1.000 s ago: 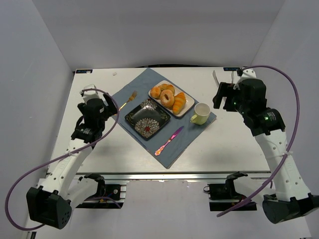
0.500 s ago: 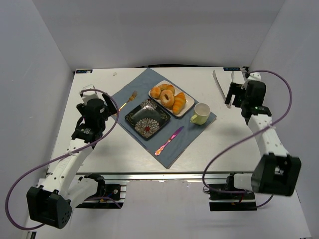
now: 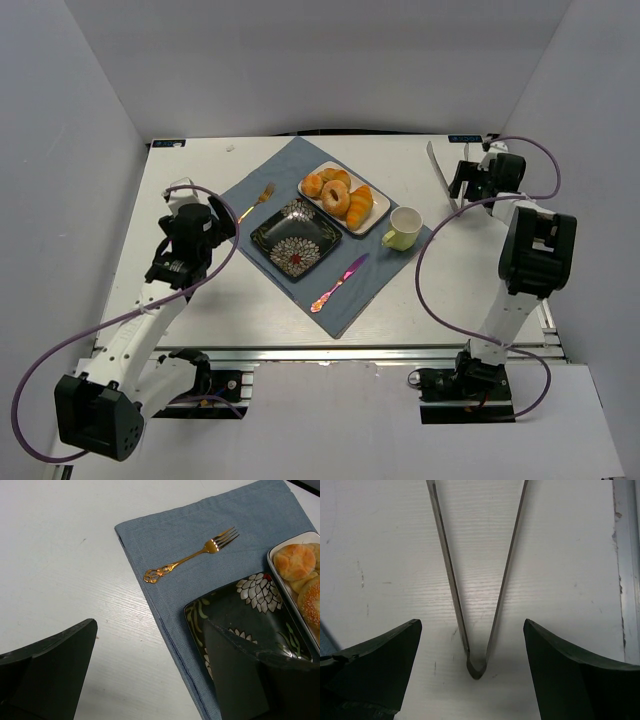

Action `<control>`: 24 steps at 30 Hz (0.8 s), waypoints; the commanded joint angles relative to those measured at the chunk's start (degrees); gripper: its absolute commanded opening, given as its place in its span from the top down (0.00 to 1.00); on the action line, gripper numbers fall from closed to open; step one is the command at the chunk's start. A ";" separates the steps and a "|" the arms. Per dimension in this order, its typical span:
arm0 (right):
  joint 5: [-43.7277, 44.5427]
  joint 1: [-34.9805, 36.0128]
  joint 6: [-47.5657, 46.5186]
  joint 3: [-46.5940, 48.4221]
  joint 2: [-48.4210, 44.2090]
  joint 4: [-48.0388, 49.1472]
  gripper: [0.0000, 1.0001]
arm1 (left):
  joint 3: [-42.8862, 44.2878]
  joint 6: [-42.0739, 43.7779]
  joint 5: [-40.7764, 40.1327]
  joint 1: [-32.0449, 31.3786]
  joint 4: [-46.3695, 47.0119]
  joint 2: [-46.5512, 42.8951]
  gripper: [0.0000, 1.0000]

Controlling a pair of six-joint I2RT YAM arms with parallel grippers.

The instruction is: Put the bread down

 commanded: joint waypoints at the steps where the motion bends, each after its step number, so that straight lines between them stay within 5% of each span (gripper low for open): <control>1: -3.01 0.00 -2.73 5.30 3.50 5.61 0.11 | -0.76 -0.48 -0.60 -0.20 0.09 -2.00 0.02; 15: -1.87 0.08 -3.53 21.82 15.90 -2.29 0.11 | -0.33 -2.32 -0.78 -0.20 1.67 0.20 0.02; 24: -0.11 0.44 -3.97 22.36 16.00 -5.19 0.11 | -0.15 -2.67 -1.40 -0.20 1.41 0.81 0.02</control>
